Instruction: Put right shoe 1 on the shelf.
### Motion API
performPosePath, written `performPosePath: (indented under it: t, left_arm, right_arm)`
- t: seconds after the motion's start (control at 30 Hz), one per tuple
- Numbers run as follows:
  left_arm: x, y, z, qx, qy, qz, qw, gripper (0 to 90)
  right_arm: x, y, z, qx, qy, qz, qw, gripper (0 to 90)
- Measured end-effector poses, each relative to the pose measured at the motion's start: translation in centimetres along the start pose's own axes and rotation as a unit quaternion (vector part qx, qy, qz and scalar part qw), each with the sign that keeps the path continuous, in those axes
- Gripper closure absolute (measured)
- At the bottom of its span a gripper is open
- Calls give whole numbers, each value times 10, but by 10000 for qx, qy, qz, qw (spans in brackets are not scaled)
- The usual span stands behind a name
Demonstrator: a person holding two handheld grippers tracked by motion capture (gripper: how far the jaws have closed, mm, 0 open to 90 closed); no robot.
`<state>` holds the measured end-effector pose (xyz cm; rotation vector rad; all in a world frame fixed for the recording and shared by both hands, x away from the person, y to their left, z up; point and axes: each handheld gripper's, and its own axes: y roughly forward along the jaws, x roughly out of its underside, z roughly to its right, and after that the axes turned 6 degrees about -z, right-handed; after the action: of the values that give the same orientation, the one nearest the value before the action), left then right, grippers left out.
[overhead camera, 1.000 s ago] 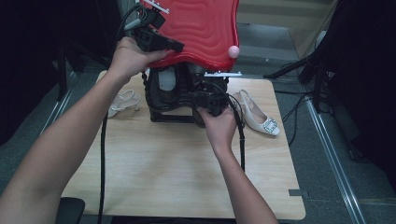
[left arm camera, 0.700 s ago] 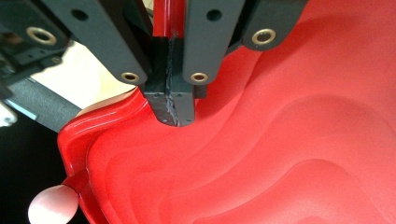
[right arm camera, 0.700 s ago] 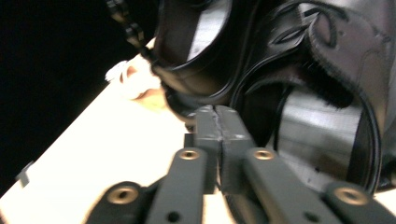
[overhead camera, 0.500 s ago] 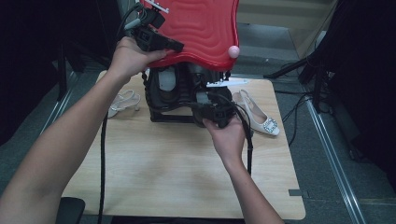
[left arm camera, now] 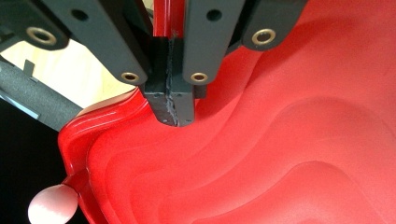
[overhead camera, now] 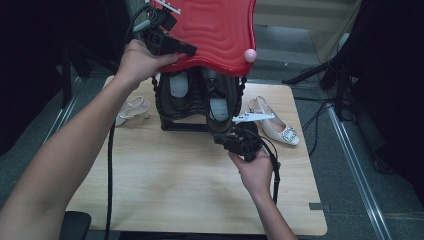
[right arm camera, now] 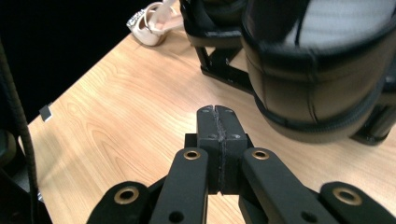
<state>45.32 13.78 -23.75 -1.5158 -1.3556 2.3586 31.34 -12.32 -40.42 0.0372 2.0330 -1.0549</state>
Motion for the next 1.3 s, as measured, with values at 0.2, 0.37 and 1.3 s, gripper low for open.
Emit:
performPosePath:
  t: [0.2,0.37,1.3]
  left_arm:
    - [0,0,0,-3,15,-2,10000,900]
    - [0,0,0,-25,40,3,10000,900]
    - [-1,0,0,-6,3,-25,10000,900]
  right_arm:
    - [8,7,17,210,49,3,9998,900]
    - [0,12,24,227,191,131,9995,900]
    - [-26,23,33,612,338,488,9964,900]
